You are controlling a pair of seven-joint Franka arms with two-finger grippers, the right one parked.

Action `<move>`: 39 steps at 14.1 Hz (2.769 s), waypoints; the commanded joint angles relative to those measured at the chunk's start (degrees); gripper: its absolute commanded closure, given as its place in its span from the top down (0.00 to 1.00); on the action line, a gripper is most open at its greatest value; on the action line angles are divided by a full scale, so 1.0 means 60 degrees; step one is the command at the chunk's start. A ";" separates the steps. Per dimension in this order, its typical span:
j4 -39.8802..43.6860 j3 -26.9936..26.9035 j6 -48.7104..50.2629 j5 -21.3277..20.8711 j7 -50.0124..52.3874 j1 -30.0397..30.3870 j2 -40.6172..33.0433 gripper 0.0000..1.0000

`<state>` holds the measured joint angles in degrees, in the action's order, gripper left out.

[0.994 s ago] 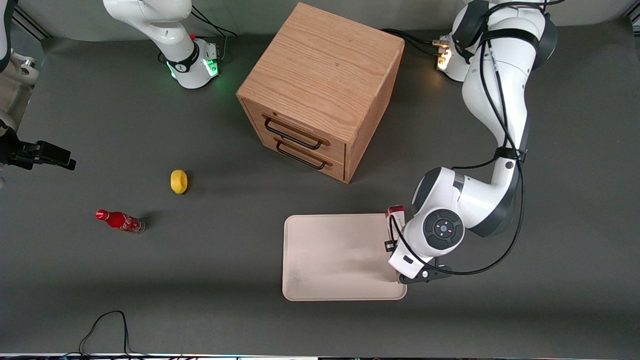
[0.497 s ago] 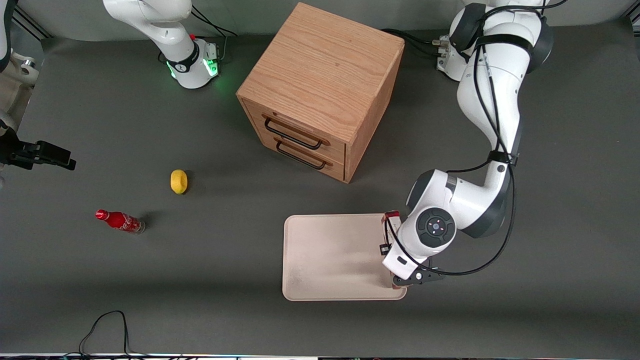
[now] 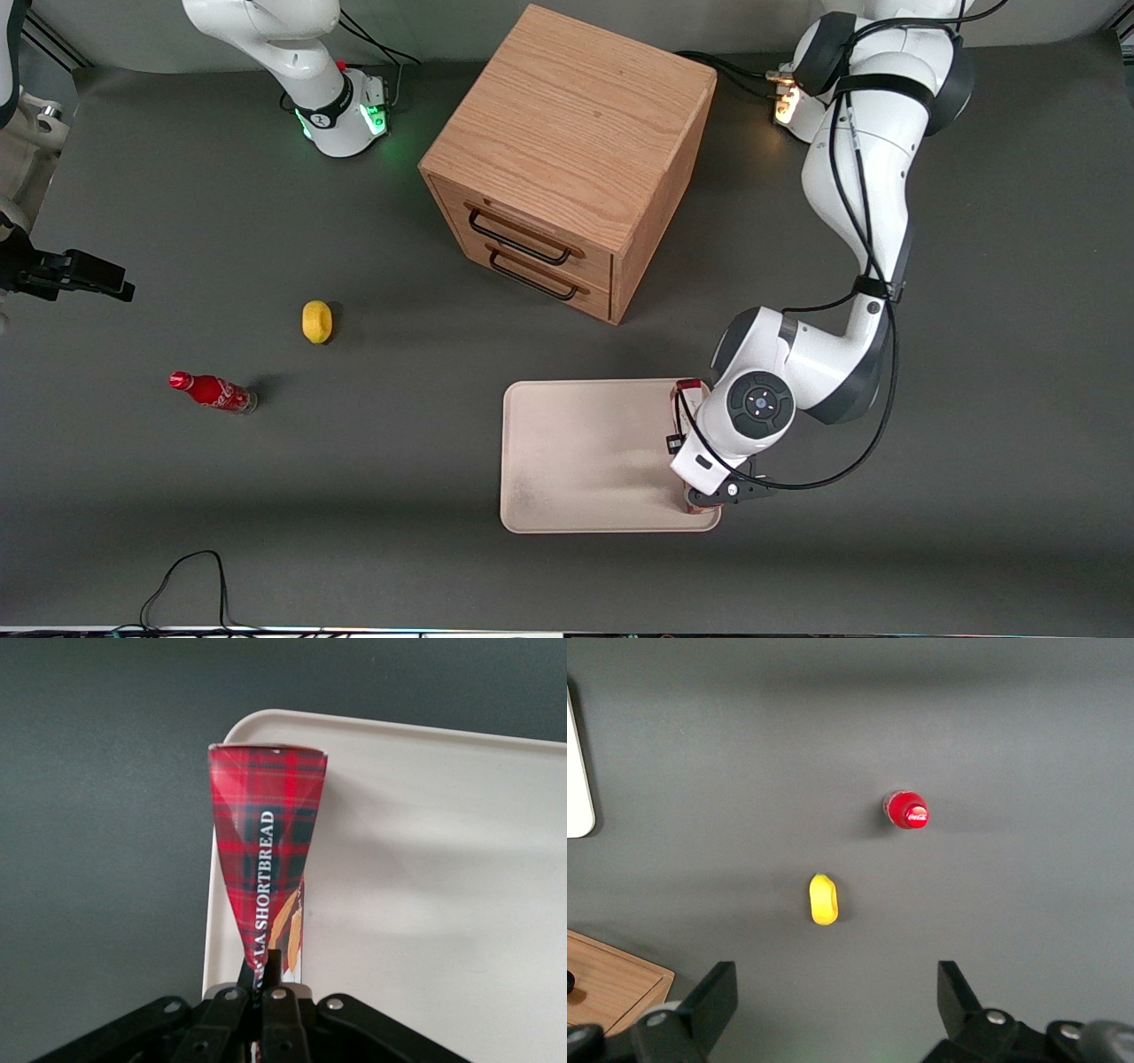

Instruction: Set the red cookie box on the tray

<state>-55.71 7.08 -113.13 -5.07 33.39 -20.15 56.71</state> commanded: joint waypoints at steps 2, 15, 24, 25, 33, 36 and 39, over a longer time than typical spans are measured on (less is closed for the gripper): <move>-0.0134 -0.0023 -0.0071 -0.0092 0.0074 -0.0025 -0.0252 1.00; 0.0042 0.0035 0.3647 -0.0033 0.0162 0.0092 -0.3911 1.00; -0.1826 -0.0023 0.4663 0.0084 -0.1708 0.2183 -0.5697 1.00; -0.2486 -0.0023 0.4356 0.0113 -0.2075 0.2448 -0.6122 1.00; -0.6344 -0.0038 0.2566 0.0157 -0.4391 0.4045 -0.8747 1.00; -0.6841 -0.0038 0.2289 0.0201 -0.4554 0.4368 -0.9171 1.00; -0.6610 -0.0751 0.2229 0.0610 -0.4686 0.3861 -0.9130 1.00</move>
<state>-93.77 5.74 -98.17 -3.34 6.57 5.26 3.75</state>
